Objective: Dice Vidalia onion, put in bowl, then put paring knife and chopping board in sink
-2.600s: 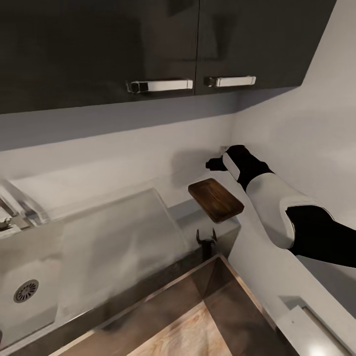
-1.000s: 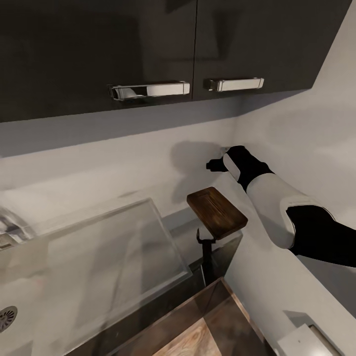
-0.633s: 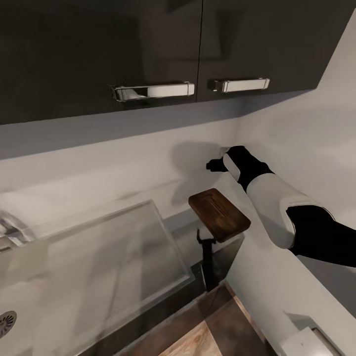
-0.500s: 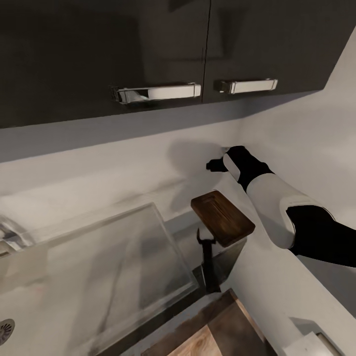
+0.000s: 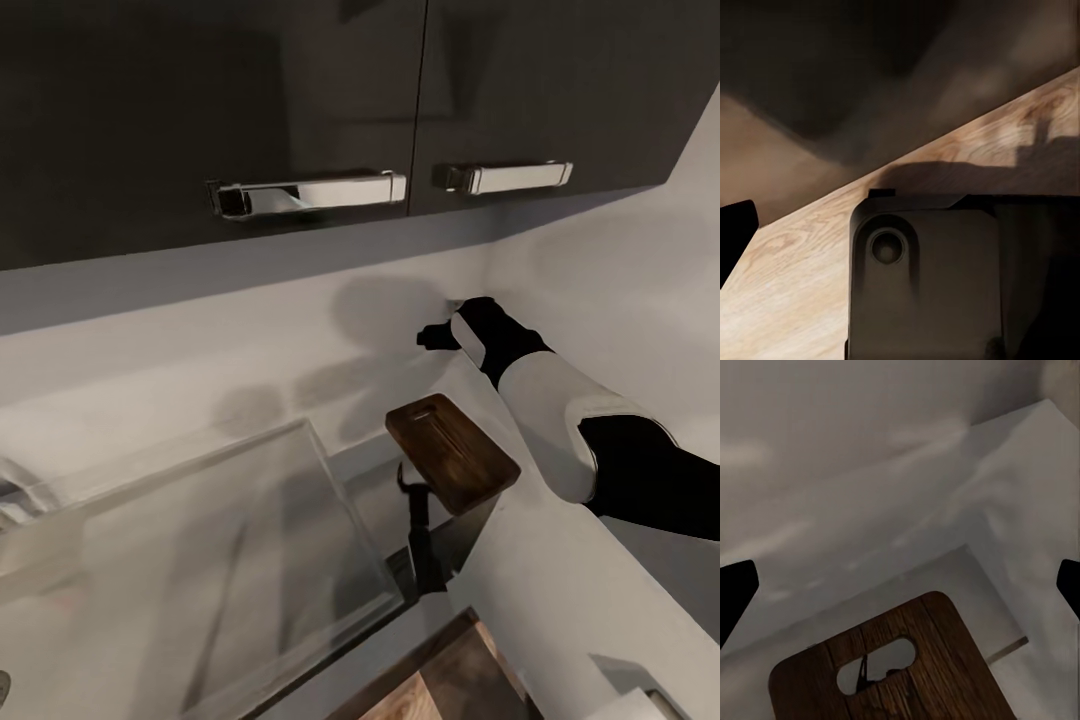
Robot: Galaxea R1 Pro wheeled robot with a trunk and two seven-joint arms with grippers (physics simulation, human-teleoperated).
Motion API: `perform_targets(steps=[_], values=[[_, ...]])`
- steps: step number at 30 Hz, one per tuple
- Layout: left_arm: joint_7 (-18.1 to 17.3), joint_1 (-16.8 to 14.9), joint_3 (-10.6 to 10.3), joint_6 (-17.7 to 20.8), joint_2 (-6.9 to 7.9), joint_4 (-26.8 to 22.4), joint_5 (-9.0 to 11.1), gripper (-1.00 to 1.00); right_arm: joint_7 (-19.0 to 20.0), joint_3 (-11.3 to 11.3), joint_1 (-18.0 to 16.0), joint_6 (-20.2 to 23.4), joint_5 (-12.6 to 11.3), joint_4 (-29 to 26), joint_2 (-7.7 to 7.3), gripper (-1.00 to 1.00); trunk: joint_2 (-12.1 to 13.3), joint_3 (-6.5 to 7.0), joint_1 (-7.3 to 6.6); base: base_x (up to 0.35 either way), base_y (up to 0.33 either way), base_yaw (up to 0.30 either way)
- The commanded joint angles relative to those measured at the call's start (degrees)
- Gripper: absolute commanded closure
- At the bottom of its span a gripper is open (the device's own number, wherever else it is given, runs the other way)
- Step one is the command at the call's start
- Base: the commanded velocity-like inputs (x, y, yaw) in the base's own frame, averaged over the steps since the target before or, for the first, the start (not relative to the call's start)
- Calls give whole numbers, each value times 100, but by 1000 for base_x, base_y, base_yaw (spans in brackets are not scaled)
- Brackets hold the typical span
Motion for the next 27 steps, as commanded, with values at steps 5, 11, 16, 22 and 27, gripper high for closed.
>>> perform_targets(steps=[5, 11, 16, 22, 27], values=[[-2, 3, 9, -6, -4, -10, -2, -100, -27, 20, -2, 29, -24, -5, 6, -100, -10, -12, 4, 26, -19, 0], [-2, 4, 9, -6, -3, -10, -2, -100, -27, 20, -2, 33, -24, -5, 9, -100, -10, -56, 4, 2, -1, 0], [-2, 5, 9, -6, -3, -10, -2, -100, -27, 20, -3, 36, -24, -5, 9, -100, -10, -102, 4, 0, 0, 0], [-2, 3, 9, -6, -2, -10, -2, -100, -27, 20, -2, 37, -24, -5, 9, -100, -10, -157, 4, 0, 0, 0], [-2, 3, 9, -6, -2, -10, -2, -100, -27, 20, -3, 37, -24, -5, 8, -100, -10, -202, 4, 0, 0, 0]])
